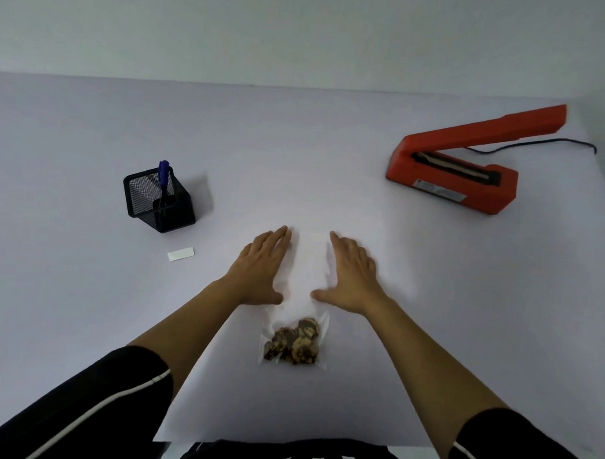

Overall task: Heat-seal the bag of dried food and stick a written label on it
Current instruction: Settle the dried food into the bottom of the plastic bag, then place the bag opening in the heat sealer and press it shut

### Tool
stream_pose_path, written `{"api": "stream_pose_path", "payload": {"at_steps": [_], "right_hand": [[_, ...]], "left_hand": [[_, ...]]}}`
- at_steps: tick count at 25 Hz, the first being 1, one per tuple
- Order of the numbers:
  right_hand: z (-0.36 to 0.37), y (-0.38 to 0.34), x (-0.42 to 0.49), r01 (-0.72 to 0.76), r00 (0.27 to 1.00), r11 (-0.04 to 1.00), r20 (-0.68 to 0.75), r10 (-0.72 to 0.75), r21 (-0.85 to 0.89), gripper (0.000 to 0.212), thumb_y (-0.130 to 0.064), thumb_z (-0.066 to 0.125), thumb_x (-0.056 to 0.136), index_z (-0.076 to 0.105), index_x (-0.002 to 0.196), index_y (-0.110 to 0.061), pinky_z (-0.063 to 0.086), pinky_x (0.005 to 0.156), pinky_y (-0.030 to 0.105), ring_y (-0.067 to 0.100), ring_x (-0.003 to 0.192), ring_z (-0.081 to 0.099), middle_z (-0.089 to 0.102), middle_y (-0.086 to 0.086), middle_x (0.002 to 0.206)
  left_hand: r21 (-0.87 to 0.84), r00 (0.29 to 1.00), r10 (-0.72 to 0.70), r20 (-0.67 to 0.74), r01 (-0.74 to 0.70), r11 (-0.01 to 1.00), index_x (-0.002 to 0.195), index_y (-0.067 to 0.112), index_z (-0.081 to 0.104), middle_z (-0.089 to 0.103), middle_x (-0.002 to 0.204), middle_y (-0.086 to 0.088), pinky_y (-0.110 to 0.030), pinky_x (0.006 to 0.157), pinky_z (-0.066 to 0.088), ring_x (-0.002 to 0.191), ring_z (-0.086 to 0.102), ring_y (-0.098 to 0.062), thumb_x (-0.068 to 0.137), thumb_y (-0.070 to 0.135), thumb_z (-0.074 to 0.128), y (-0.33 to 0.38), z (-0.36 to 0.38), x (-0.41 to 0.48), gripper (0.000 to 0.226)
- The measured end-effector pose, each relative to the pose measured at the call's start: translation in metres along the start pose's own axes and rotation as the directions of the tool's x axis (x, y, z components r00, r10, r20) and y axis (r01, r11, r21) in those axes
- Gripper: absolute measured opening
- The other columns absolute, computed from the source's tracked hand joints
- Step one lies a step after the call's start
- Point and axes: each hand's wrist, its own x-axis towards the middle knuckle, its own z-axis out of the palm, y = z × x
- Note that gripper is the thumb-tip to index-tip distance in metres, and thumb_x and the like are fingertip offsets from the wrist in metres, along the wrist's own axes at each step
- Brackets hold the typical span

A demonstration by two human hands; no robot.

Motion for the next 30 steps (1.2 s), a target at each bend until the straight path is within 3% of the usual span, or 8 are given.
{"api": "stream_pose_path", "payload": {"at_steps": [3,7,12,15,18,20,25,30], "right_hand": [[-0.014,0.015,0.004,-0.016,0.997,0.987,-0.070,0.028,0.158,0.097,-0.052,0.063,0.079,0.004,0.148,-0.018,0.014,0.115,0.043,0.026,0.143,0.009,0.008,0.006,0.156],[-0.048,0.058,0.007,-0.067,0.947,0.971,-0.293,0.134,0.228,0.079,-0.043,0.057,0.087,0.015,0.146,-0.012,0.018,0.114,0.040,0.027,0.141,0.017,0.018,0.011,0.153],[-0.098,0.142,0.002,-0.228,0.769,0.901,-0.500,0.400,0.370,0.079,-0.028,0.064,0.085,0.018,0.144,-0.001,0.026,0.112,0.042,0.034,0.137,0.025,0.026,0.020,0.148],[-0.125,0.185,0.003,-0.288,0.690,0.848,-0.517,0.507,0.446,0.086,-0.023,0.065,0.085,0.009,0.146,0.000,0.024,0.114,0.042,0.035,0.140,0.022,0.022,0.021,0.151],[-0.139,0.213,0.013,-0.308,0.744,0.790,-0.383,0.548,0.531,0.093,-0.023,0.067,0.084,0.002,0.147,-0.003,0.018,0.115,0.039,0.030,0.143,0.017,0.014,0.016,0.155],[-0.141,0.222,0.019,-0.240,0.823,0.773,-0.300,0.483,0.588,0.091,-0.023,0.071,0.079,0.012,0.147,-0.010,0.029,0.113,0.042,0.029,0.136,0.033,0.032,0.012,0.148],[-0.132,0.214,0.005,-0.146,0.845,0.729,-0.299,0.444,0.668,0.076,-0.021,0.070,0.080,0.026,0.142,-0.020,0.038,0.107,0.040,0.024,0.129,0.042,0.044,0.005,0.138],[-0.105,0.198,-0.040,-0.116,0.841,0.688,-0.297,0.451,0.716,0.075,-0.025,0.066,0.083,0.023,0.144,-0.024,0.037,0.104,0.036,0.023,0.129,0.043,0.044,0.001,0.140]], "left_hand": [[-0.110,0.997,-0.035,-0.068,0.028,0.994,0.149,0.010,-0.004,-0.004,0.159,-0.007,-0.042,0.118,0.017,0.145,0.003,-0.026,0.077,0.042,0.064,0.020,-0.021,0.010,0.104],[-0.202,0.985,-0.027,-0.168,-0.007,0.979,0.150,0.007,0.004,0.003,0.159,-0.008,-0.038,0.116,0.017,0.145,0.006,-0.025,0.084,0.033,0.059,0.064,-0.048,0.049,0.089],[-0.290,0.990,-0.017,-0.141,-0.025,0.957,0.149,0.007,0.004,0.000,0.159,-0.008,-0.039,0.117,0.015,0.146,0.004,-0.025,0.088,0.032,0.056,0.128,-0.065,0.125,0.085],[-0.424,0.989,-0.078,-0.128,0.016,0.906,0.149,0.007,0.006,0.009,0.158,-0.012,-0.037,0.115,0.017,0.145,0.010,-0.028,0.088,0.027,0.056,0.161,-0.072,0.167,0.081],[-0.663,0.980,-0.157,-0.124,0.035,0.748,0.142,0.014,0.026,0.041,0.138,-0.014,-0.038,0.099,0.040,0.126,0.042,-0.032,0.080,0.012,0.058,0.181,-0.081,0.194,0.070],[-0.764,0.961,-0.251,-0.118,0.074,0.641,0.134,0.014,0.035,0.045,0.129,-0.014,-0.041,0.092,0.048,0.116,0.050,-0.031,0.071,0.011,0.058,0.187,-0.085,0.205,0.067],[-0.716,0.943,-0.323,-0.082,0.170,0.678,0.132,0.007,0.036,0.030,0.130,-0.010,-0.034,0.088,0.044,0.105,0.044,-0.022,0.077,0.006,0.053,0.189,-0.084,0.202,0.057],[-0.739,0.955,-0.285,-0.077,0.138,0.660,0.112,0.010,0.050,0.037,0.117,-0.006,-0.023,0.068,0.041,0.100,0.043,-0.019,0.054,0.017,0.047,0.191,-0.079,0.162,0.058]]}}
